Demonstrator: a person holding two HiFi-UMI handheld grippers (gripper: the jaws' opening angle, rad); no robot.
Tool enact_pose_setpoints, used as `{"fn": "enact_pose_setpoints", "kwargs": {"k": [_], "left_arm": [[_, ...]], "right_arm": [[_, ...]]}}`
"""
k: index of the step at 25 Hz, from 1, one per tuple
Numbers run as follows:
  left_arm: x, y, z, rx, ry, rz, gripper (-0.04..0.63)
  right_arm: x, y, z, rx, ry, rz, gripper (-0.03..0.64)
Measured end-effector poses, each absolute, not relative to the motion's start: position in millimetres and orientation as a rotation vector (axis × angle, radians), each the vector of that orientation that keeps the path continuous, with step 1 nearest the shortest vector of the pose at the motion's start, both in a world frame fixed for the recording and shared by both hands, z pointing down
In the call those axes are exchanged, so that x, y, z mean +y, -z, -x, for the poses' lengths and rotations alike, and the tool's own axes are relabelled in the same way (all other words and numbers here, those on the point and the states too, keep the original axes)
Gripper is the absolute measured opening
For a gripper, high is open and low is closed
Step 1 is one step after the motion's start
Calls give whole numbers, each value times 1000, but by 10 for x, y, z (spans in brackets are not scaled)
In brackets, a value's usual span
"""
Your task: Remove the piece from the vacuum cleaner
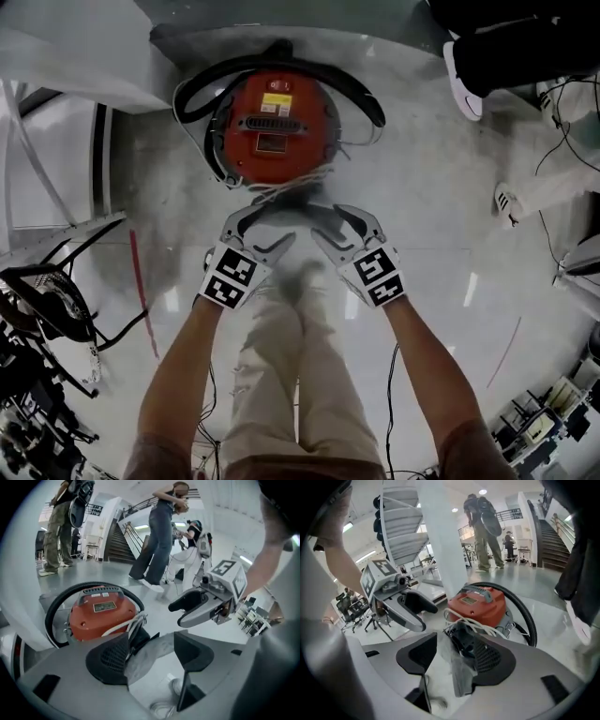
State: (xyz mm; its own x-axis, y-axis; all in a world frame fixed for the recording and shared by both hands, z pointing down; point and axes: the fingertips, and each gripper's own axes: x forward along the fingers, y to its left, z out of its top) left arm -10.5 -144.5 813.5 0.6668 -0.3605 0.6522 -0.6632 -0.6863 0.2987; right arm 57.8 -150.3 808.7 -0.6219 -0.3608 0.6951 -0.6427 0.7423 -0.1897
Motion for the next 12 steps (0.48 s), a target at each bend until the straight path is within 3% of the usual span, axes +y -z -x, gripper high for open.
{"fn": "enact_pose_setpoints", "kwargs": {"k": [12], "left_arm": [[-1362,-9007,95,-548,-1104,-2315,279]], "right_arm": [[-1366,-8958,-539,-2097,-517,-455,216]]}}
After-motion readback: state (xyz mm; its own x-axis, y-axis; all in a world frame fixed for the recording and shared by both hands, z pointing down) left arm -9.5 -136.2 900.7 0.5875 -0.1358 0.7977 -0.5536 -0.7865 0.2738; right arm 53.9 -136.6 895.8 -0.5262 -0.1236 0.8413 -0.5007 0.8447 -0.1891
